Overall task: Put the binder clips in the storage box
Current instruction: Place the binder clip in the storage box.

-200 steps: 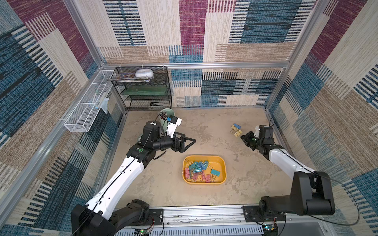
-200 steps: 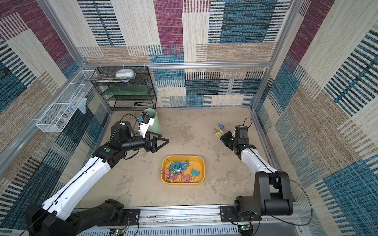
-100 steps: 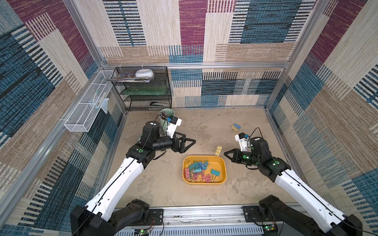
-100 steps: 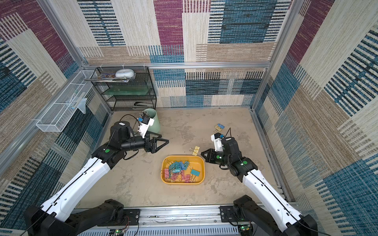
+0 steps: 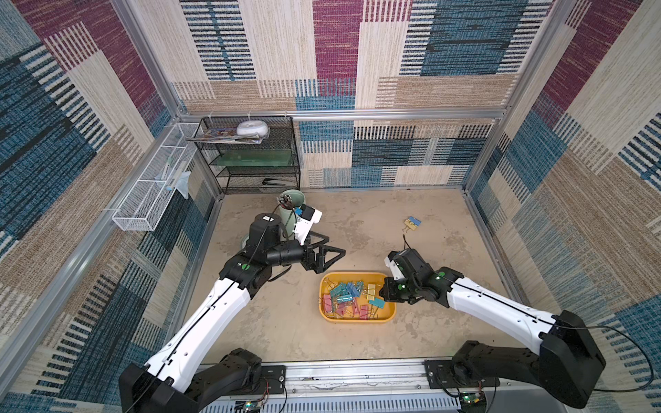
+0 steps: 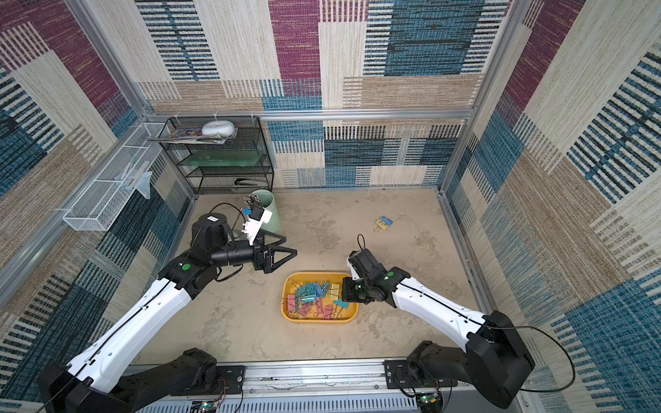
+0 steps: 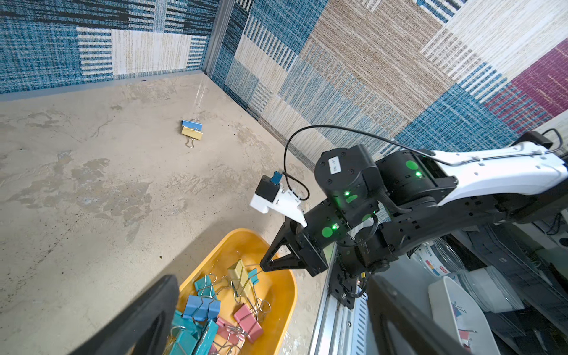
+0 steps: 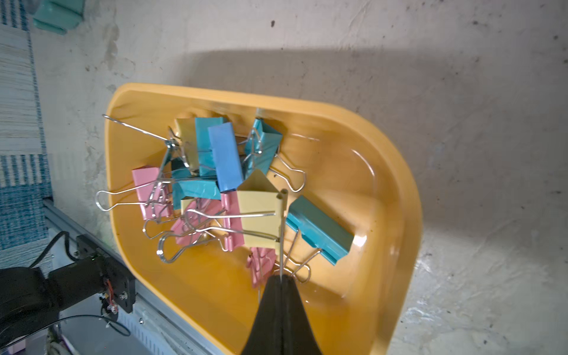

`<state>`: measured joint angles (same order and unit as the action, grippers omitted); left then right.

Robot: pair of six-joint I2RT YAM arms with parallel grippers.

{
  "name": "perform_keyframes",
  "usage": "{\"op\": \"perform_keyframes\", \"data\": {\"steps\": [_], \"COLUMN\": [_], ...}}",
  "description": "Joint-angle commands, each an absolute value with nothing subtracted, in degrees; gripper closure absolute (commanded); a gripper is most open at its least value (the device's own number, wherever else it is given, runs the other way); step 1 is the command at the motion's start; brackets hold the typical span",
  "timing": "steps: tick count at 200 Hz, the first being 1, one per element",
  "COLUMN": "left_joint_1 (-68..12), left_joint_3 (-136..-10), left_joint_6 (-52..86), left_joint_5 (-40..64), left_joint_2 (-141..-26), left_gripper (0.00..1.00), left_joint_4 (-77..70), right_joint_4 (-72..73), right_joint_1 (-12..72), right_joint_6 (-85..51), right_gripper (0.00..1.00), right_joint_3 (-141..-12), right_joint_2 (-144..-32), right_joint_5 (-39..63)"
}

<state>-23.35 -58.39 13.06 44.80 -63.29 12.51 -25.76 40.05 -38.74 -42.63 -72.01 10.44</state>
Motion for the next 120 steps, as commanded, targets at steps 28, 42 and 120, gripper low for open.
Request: {"op": "perform_keyframes", "data": {"steps": [28, 42, 120], "left_joint_1": [-23.4, -23.4, -23.4], "left_joint_3": [-58.3, -58.3, -58.4], "left_joint_6": [12.5, 12.5, 12.8], "left_joint_5": [44.6, 44.6, 44.5], "left_joint_2": [-63.4, -63.5, -63.6], "left_gripper": [0.01, 0.01, 0.01], "left_joint_4": [11.0, 11.0, 11.0], "right_joint_4": [-22.6, -22.7, -30.3], "right_joint_1": [41.6, 41.7, 40.2], "right_joint_6": [-37.9, -38.0, -33.9], "right_gripper": [1.00, 0.97, 0.68], "right_joint_3": [-42.0, -42.0, -54.1], "right_joint_2": [-76.7, -76.4, -67.0], "right_joint_5": [11.8, 12.2, -14.0]}}
